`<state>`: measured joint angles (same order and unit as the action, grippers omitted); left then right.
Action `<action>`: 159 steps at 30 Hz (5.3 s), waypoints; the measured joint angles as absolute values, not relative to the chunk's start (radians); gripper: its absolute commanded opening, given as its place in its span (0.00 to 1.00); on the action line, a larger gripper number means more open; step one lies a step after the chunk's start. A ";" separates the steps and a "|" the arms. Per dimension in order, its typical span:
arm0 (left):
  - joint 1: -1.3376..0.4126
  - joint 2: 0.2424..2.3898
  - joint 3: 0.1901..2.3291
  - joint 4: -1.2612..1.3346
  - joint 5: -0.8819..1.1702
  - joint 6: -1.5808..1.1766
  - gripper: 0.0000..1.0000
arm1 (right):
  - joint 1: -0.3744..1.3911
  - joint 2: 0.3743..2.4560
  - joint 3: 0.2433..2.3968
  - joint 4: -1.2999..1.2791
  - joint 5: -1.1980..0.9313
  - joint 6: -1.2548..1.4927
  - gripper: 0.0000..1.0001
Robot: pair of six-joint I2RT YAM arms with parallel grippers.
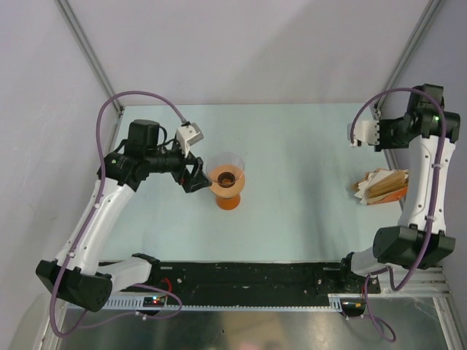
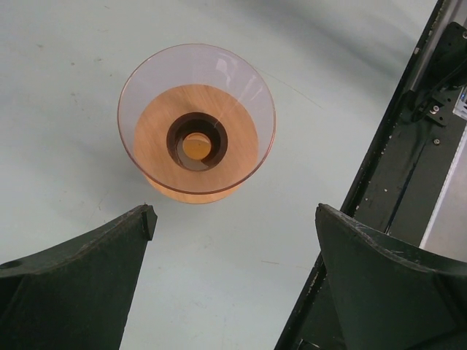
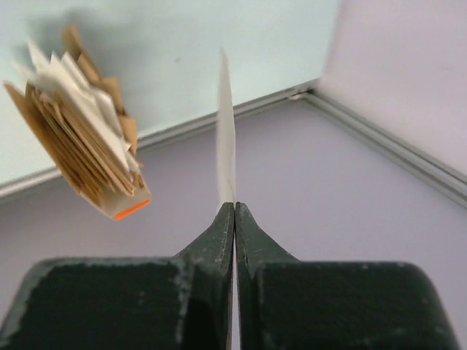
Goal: Place the coffee filter in the dripper
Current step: Pick up the coffee filter from the coffee filter holder, then place the coffee filter in the coffee dripper.
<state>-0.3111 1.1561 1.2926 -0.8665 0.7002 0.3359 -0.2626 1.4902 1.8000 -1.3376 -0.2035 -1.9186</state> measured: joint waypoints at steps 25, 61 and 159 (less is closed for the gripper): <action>-0.545 1.163 1.546 -0.590 0.456 0.601 0.98 | -0.085 1.359 1.559 -0.617 -0.948 0.270 0.00; -0.827 1.258 0.856 0.777 0.411 1.174 0.06 | 0.120 1.224 1.352 -0.213 -1.193 0.837 0.04; -0.611 1.253 1.614 -0.617 0.933 0.095 0.24 | 0.539 1.209 1.633 -0.884 -0.989 -0.434 0.00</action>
<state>-0.6106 1.2530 1.6142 -0.6174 0.9333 0.0952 0.5388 1.2095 1.6333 -0.8837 -0.9890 -0.4335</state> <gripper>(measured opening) 0.319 0.009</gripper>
